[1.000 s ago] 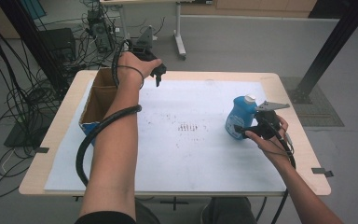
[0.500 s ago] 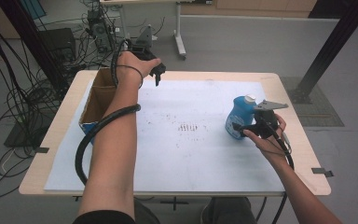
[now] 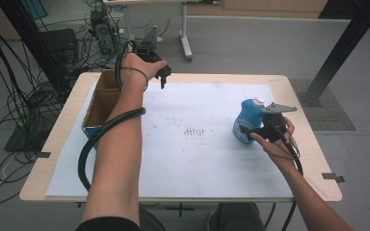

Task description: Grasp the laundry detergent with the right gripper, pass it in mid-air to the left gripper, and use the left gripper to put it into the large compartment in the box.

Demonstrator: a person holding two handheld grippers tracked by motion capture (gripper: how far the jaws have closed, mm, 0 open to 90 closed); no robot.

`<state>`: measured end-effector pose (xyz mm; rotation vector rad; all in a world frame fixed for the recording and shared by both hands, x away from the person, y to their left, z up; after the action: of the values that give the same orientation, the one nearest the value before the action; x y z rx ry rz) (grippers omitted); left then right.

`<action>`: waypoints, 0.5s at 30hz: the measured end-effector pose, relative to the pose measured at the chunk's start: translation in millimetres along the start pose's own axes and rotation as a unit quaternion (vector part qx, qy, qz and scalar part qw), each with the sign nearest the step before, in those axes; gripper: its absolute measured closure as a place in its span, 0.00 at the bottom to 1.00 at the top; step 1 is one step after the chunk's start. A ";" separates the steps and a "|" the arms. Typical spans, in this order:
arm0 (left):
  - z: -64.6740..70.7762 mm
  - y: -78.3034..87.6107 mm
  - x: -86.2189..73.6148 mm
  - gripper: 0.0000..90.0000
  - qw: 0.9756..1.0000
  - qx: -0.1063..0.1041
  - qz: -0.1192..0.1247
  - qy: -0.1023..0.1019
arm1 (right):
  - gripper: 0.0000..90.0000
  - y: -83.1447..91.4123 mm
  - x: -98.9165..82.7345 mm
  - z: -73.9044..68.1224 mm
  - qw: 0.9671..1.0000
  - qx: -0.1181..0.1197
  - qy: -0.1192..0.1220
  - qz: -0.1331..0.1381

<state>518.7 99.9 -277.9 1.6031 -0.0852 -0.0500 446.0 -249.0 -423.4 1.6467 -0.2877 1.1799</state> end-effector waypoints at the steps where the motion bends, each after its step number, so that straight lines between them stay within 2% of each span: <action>1: 0.2 -0.1 0.1 0.06 1.000 0.000 0.000 0.000 | 0.02 -0.2 0.1 0.5 1.000 0.000 -0.002 0.002; 15: 0.7 -1.0 -0.1 0.06 1.000 0.001 0.000 0.000 | 0.02 -5.4 -1.9 -1.4 1.000 0.004 -0.005 0.006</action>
<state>518.6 99.3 -278.9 1.6043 -0.0853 -0.0512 447.9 -246.2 -428.2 1.6597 -0.3003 1.1848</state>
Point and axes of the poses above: each handheld gripper's, and its own axes: y roughly backward along the jaws, x roughly out of its top, z roughly to its right, the point moved 7 cm from there along -y, roughly forward along the jaws, and after that the axes turned 4 degrees about -z, right-handed, at the moved point
